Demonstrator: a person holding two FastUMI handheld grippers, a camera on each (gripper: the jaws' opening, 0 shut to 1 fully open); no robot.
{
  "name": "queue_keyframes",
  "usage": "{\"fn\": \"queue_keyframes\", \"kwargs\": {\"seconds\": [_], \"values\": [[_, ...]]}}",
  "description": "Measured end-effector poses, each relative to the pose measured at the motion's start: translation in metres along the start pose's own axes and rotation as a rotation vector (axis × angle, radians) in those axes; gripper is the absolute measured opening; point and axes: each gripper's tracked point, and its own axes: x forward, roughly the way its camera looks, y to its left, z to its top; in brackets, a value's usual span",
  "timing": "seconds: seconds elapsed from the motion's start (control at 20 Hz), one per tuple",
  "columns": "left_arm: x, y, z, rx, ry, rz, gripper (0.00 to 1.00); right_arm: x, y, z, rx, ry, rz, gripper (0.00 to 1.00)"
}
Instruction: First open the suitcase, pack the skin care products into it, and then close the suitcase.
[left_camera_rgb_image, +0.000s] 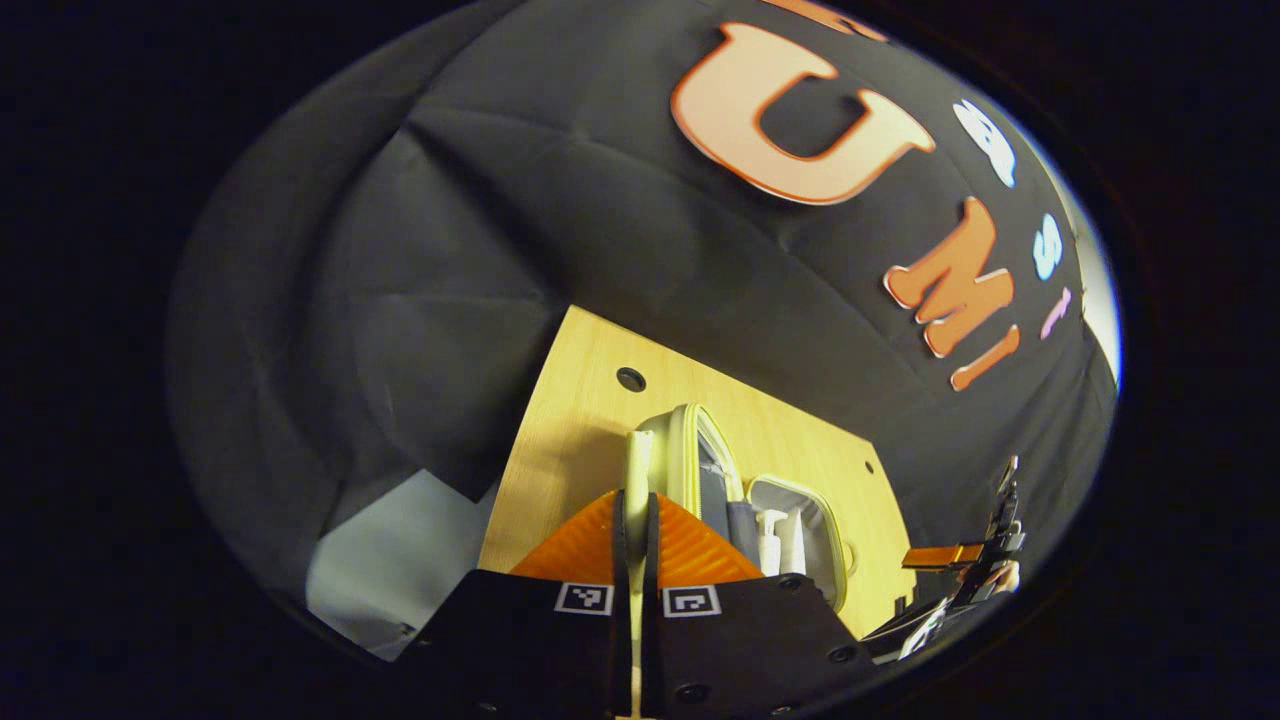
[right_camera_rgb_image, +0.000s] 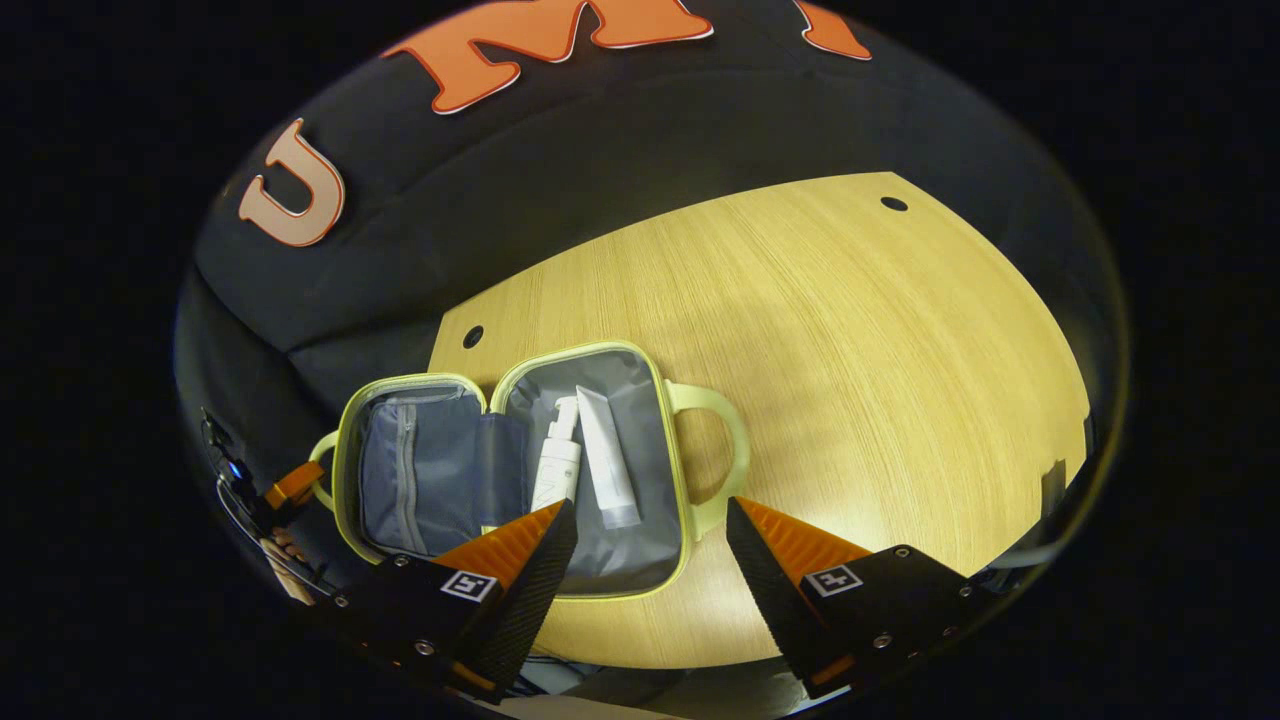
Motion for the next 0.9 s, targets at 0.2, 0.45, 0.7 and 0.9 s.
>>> {"fn": "queue_keyframes", "kwargs": {"seconds": [0.2,0.45,0.7,0.9], "values": [[-0.022,-0.052,0.017,0.055,-0.017,0.018,0.04,-0.005,-0.020,0.018,-0.015,-0.037,0.040,0.96],[-0.035,-0.133,0.019,0.132,-0.043,0.055,0.04,-0.030,-0.074,0.077,-0.114,-0.195,0.020,0.96],[-0.025,-0.228,0.009,0.189,-0.059,0.087,0.04,-0.082,-0.120,0.150,-0.215,-0.390,0.029,0.96],[-0.001,-0.305,-0.013,0.239,-0.051,0.097,0.04,-0.113,-0.157,0.169,-0.225,-0.437,0.062,0.96]]}}
